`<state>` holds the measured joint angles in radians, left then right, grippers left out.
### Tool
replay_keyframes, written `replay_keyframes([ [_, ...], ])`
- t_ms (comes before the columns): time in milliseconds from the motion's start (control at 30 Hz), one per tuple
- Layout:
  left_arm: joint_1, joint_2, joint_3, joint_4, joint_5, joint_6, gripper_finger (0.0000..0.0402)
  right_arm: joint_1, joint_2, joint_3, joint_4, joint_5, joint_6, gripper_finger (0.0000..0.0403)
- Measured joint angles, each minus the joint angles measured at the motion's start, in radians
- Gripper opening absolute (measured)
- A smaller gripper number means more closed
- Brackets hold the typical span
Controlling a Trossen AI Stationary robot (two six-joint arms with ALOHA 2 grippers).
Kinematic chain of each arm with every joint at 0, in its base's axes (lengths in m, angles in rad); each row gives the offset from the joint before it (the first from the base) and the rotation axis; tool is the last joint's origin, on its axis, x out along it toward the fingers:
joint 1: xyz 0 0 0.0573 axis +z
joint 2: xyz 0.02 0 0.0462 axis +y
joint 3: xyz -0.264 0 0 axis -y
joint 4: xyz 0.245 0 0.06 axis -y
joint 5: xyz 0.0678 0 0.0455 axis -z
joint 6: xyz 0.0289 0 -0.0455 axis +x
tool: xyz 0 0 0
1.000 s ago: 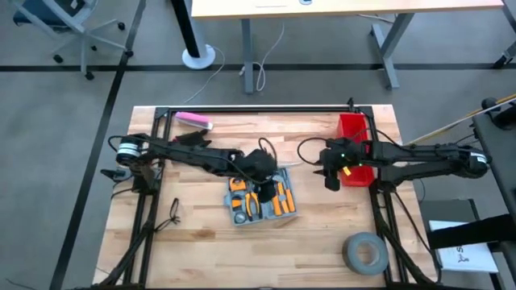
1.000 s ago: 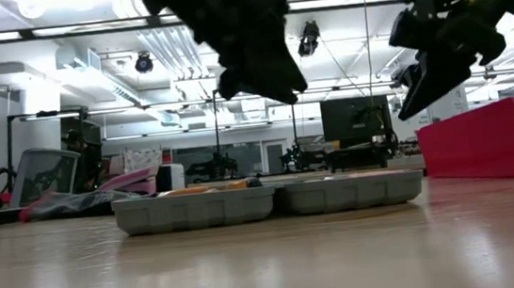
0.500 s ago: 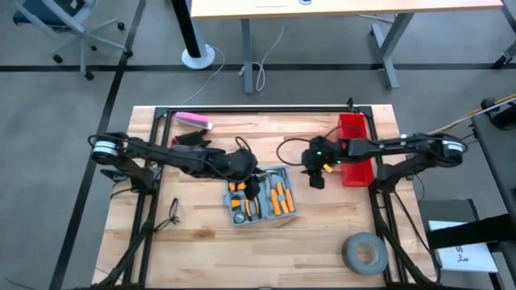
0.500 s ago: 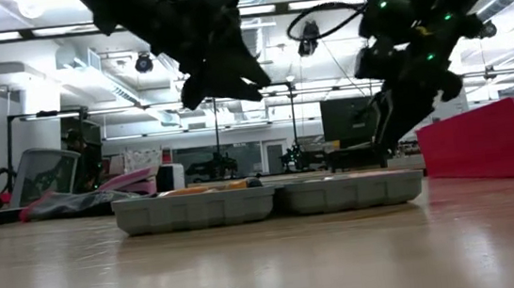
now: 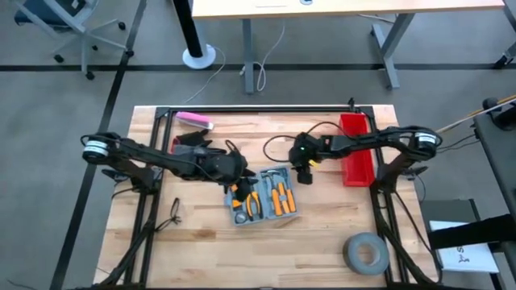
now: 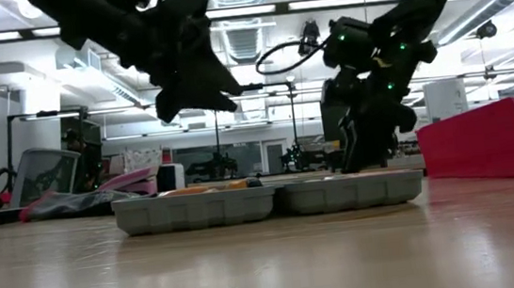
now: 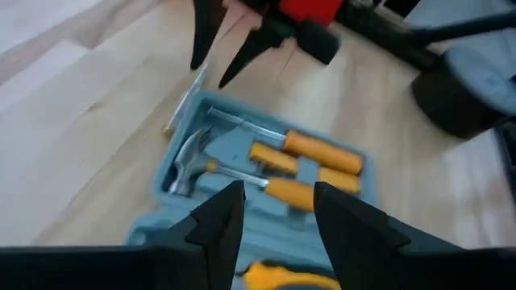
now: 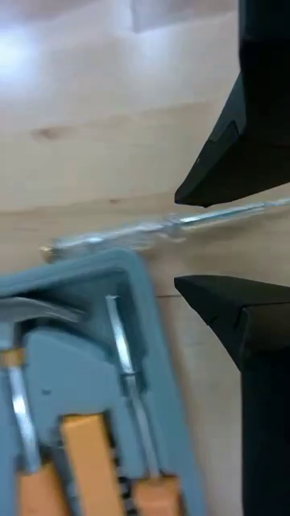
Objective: Prefit tool cases
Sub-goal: Put the screwdriver into the pre-fit tool case
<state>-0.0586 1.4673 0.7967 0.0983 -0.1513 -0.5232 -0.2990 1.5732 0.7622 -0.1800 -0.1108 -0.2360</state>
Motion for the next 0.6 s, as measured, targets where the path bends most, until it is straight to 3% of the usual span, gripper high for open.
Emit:
replay_keyframes([
  [600, -0.017, -0.112, -0.066, 0.007, -0.016, -0.022, 0.0161, -0.027, 0.033, 0.019, 0.005, -0.028, -0.026, 0.0133],
])
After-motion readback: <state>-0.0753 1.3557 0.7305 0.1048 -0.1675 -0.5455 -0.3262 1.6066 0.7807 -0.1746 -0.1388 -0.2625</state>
